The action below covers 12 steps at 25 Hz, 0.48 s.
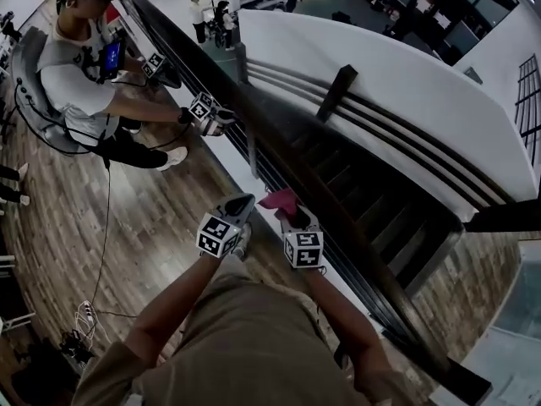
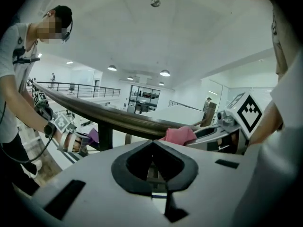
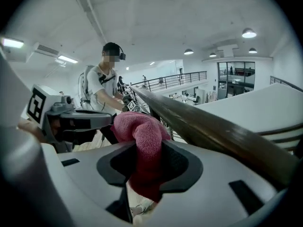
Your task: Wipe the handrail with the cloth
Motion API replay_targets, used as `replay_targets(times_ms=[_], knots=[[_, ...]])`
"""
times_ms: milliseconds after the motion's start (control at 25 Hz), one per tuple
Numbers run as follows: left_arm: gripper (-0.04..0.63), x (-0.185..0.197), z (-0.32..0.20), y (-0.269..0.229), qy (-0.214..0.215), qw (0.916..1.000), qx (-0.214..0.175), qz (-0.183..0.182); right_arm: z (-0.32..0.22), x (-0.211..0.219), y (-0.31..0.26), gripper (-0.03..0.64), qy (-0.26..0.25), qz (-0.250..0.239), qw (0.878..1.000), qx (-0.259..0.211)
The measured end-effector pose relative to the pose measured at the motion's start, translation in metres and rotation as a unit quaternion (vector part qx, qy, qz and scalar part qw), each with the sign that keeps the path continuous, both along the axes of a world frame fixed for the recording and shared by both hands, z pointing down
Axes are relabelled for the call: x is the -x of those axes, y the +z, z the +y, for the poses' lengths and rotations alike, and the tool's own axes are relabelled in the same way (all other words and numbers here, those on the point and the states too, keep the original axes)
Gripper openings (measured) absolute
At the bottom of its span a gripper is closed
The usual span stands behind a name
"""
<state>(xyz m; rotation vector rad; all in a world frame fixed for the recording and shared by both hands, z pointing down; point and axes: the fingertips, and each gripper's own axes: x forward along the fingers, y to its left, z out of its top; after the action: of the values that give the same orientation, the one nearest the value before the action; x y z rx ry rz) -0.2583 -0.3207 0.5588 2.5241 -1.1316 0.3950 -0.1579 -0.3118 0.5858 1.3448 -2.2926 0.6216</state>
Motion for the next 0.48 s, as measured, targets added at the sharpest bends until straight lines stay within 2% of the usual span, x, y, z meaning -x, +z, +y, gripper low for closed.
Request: replay_targets(times_ms=[120,320,480], knots=[[0.017,0.035,-0.043,0.012,0.015,0.9998,0.008,-0.012,-0.055,0.042,0.026,0.144,0.042,0.0,0.999,0.005],[0.017,0.064,-0.089,0.029,0.038,0.9978,0.032,-0.045,-0.131,0.078,0.065,0.144,0.09,0.009,0.996,-0.021],[0.017,0.084,-0.105,0.034,0.056,0.9953,0.041,-0.067,-0.17,0.098,0.098,0.144,0.174,-0.039,0.984,-0.015]])
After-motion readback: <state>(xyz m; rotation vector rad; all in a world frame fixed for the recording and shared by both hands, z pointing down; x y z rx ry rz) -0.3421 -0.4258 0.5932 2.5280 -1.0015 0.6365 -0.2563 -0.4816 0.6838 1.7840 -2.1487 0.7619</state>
